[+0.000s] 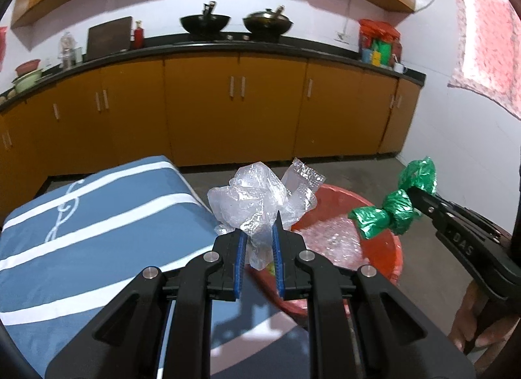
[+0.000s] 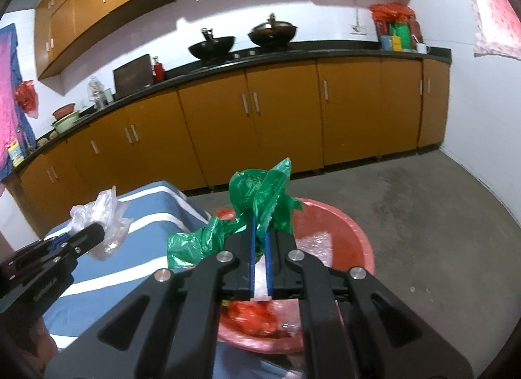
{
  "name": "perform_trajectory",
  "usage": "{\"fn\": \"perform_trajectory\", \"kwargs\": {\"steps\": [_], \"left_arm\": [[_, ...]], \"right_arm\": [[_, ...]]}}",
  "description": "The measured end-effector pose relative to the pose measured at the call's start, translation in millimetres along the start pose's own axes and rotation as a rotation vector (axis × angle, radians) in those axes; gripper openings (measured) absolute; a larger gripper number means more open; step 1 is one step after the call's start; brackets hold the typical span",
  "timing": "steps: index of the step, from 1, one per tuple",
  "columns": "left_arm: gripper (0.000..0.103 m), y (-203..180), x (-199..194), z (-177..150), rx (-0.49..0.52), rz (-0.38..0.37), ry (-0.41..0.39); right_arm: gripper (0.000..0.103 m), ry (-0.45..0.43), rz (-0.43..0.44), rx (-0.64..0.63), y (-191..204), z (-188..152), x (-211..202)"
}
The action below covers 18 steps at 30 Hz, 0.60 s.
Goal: Collect trash
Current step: 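Carry the green bag and clear bag over the wastebasket, then open both tools to drop the bags into the wastebasket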
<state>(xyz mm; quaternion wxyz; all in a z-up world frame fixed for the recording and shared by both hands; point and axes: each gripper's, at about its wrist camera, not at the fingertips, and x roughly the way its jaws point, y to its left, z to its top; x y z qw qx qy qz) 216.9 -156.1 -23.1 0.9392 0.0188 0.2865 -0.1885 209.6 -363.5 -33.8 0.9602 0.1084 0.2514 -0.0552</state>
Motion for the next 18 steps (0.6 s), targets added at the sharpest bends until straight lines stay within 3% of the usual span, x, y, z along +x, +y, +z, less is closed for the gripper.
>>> {"fn": "perform_trajectory", "kwargs": {"steps": [18], "left_arm": [[0.015, -50, 75, -16, 0.036, -0.060, 0.136]], "right_arm": [[0.006, 0.068, -0.051, 0.056, -51, -13, 54]]}}
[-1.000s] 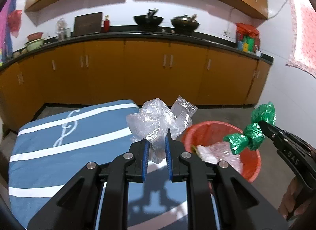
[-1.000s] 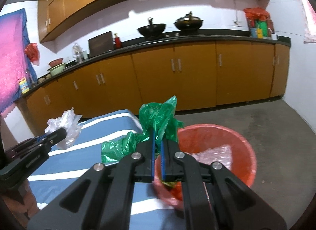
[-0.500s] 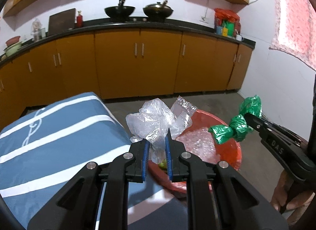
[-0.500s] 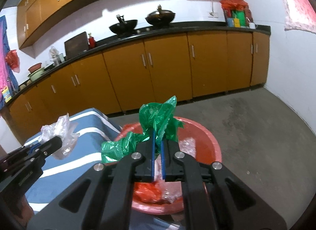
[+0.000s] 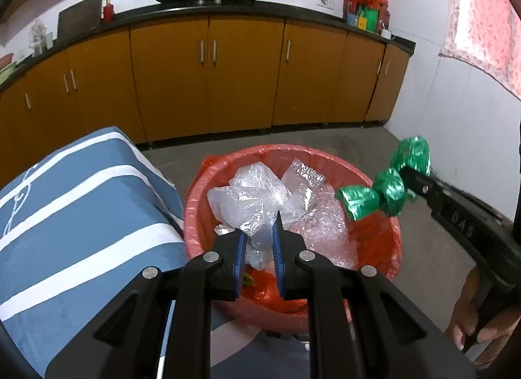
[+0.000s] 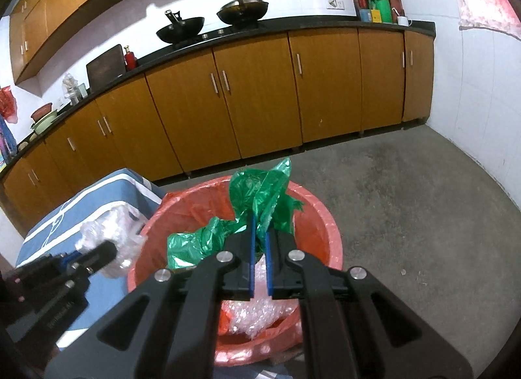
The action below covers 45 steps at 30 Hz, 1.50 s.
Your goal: Collect trash
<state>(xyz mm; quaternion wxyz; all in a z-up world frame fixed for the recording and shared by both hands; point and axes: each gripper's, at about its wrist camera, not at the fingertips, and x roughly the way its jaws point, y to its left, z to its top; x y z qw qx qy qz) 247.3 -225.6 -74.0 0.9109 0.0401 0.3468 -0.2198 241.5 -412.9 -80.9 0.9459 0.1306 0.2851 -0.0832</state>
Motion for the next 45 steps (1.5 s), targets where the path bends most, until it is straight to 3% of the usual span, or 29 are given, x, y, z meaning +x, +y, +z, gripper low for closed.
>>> {"fn": "perform_trajectory", "kwargs": {"steps": [6, 10, 18, 24, 26, 28, 34, 40, 45], "left_arm": [[0.017, -7, 18, -3, 0.006, -0.022, 0.043], [0.040, -4, 20, -6, -0.001, -0.030, 0.056], [0.053, 18, 4, -7, -0.049, 0.017, 0.031], [0.076, 38, -33, -9, -0.059, 0.083, -0.045], [0.088, 39, -51, -11, -0.051, 0.099, -0.080], [0.095, 40, -71, -14, -0.038, 0.129, -0.124], [0.101, 36, -141, -37, 0.005, 0.208, -0.251], [0.101, 30, -187, -67, 0.024, 0.261, -0.319], [0.101, 30, -216, -88, 0.015, 0.298, -0.342]], "right_arm": [[0.010, 0.004, 0.020, 0.030, -10, 7, 11], [0.014, 0.017, 0.060, 0.039, -14, 4, 14], [0.038, -0.010, 0.068, 0.040, -14, 2, 0], [0.071, -0.105, 0.049, -0.013, -4, 5, -41], [0.090, -0.146, 0.037, -0.035, 2, 3, -59], [0.098, -0.204, 0.011, -0.068, 10, 0, -82], [0.099, -0.335, -0.054, -0.182, 37, -24, -148], [0.099, -0.379, -0.085, -0.252, 67, -50, -194], [0.099, -0.358, -0.065, -0.236, 78, -66, -218]]}}
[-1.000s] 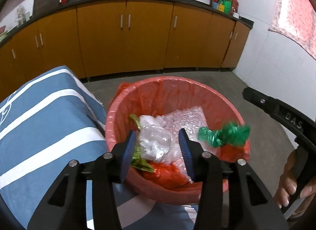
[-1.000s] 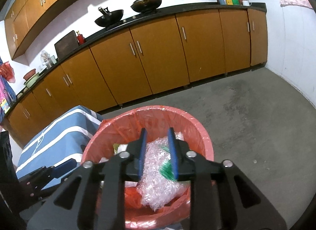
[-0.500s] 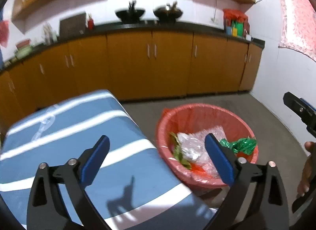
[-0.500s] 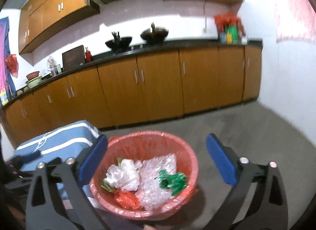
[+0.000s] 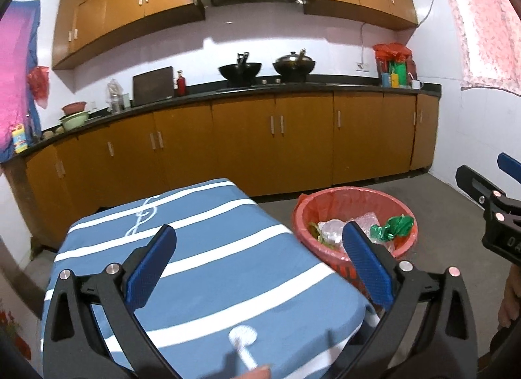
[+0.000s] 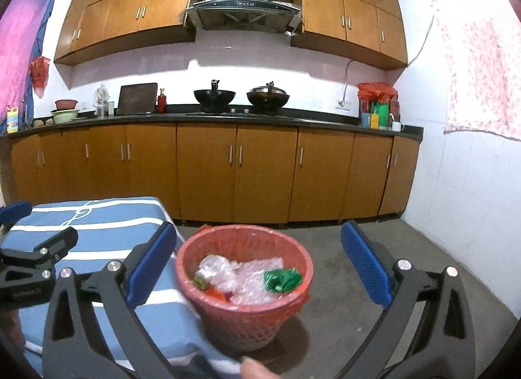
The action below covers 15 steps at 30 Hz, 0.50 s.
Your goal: Collect trash
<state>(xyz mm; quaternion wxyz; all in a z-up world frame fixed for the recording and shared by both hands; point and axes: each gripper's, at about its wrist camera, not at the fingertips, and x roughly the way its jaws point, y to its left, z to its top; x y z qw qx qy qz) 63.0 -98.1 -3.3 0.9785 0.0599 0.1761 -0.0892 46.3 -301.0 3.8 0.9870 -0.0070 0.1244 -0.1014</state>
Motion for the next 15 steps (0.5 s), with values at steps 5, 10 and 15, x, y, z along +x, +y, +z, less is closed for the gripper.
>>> {"fn": "perform_trajectory", "kwargs": {"steps": [5, 10, 15], "left_arm": [[0.101, 15, -24, -10, -0.032, 0.042, -0.022], [0.101, 32, -39, -23, -0.084, 0.036, -0.010], [0.101, 41, -50, -36, -0.102, 0.067, -0.018]], "right_arm": [[0.099, 0.032, 0.020, 0.051, 3, -7, -18], [0.099, 0.033, 0.025, 0.047, 15, -13, -34], [0.099, 0.014, 0.019, 0.018, 28, -23, -46]]}}
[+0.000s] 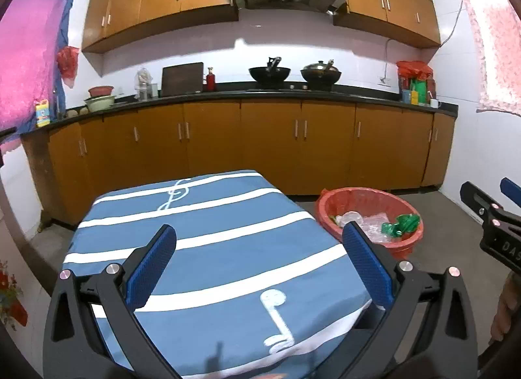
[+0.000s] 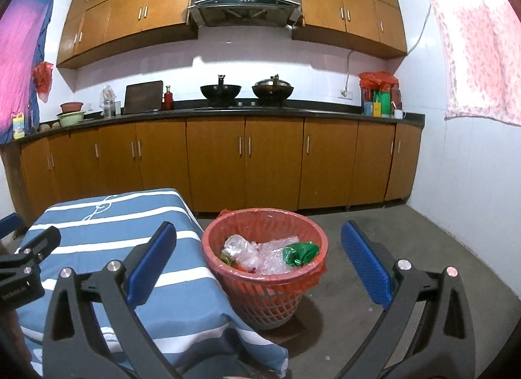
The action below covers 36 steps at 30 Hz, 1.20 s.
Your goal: Collect trash
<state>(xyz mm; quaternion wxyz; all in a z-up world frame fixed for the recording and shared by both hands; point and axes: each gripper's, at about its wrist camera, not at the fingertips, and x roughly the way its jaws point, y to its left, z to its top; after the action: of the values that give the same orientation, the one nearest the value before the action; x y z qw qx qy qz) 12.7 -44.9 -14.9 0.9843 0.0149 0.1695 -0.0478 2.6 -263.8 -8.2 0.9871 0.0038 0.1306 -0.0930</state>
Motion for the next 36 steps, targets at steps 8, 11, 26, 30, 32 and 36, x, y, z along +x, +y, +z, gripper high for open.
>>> {"fn": "perform_trajectory", "kwargs": {"steps": [8, 11, 26, 30, 32, 36], "left_arm": [[0.101, 11, -10, -8, -0.012, 0.014, -0.029], [0.101, 15, -13, -9, -0.019, 0.017, -0.036], [0.101, 20, -13, -10, -0.031, 0.020, -0.032], [0.101, 20, -14, -10, -0.028, 0.021, -0.034], [0.101, 20, -14, -10, -0.027, 0.019, -0.034], [0.101, 20, -15, -10, -0.025, 0.019, -0.035]], "right_arm": [[0.099, -0.006, 0.017, -0.002, 9, -6, -7], [0.099, -0.015, 0.016, -0.006, 11, -7, -10], [0.099, 0.002, 0.023, -0.011, 14, -14, -11], [0.099, 0.005, 0.026, -0.008, 14, -14, -11], [0.099, 0.006, 0.025, -0.006, 14, -14, -11], [0.099, 0.008, 0.025, -0.001, 13, -15, -11]]}}
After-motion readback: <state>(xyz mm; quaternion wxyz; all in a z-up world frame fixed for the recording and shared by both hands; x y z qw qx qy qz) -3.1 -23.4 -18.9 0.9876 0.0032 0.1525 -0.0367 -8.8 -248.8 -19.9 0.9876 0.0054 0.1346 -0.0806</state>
